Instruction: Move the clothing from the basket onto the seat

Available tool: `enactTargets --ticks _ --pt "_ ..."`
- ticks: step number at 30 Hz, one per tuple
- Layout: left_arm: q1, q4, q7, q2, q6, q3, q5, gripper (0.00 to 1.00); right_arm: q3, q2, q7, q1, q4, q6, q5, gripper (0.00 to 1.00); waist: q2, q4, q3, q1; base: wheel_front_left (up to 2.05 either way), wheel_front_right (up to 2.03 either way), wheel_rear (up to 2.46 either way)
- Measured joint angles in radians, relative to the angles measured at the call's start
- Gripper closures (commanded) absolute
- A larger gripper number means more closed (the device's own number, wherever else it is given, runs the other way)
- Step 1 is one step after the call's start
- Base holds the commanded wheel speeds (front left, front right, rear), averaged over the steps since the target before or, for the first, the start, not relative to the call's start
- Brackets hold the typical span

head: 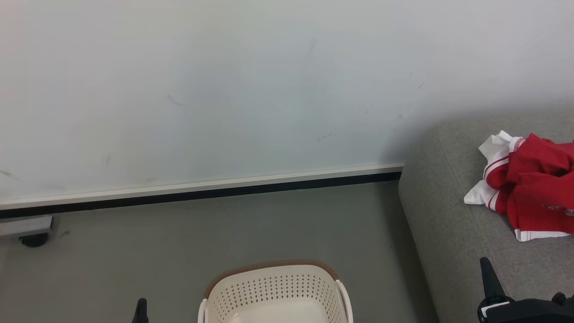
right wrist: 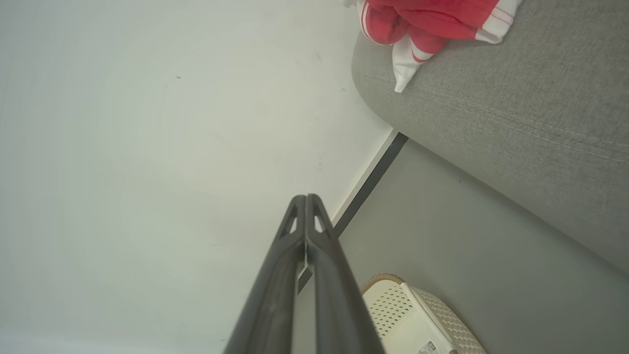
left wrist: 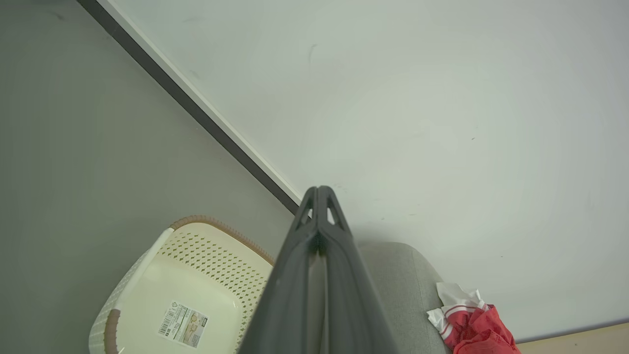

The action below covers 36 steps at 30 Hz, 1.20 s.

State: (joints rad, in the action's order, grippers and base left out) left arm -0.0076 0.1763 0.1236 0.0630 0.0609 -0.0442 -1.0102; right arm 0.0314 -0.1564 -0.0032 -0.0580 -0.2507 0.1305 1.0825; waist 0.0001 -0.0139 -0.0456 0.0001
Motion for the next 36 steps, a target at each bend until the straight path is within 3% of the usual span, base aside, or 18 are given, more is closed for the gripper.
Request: enactTargets --ticks 36 --pt "-0.102 0.086 -0.060 -0.007 0.036 -0.002 -0.357 1.00 -0.154 0.037 0.123 -0.061 -0.039 0.000 0.310 1.00 0.0000 0.007 0.026 0.0000 0.00 0.00 0.00"
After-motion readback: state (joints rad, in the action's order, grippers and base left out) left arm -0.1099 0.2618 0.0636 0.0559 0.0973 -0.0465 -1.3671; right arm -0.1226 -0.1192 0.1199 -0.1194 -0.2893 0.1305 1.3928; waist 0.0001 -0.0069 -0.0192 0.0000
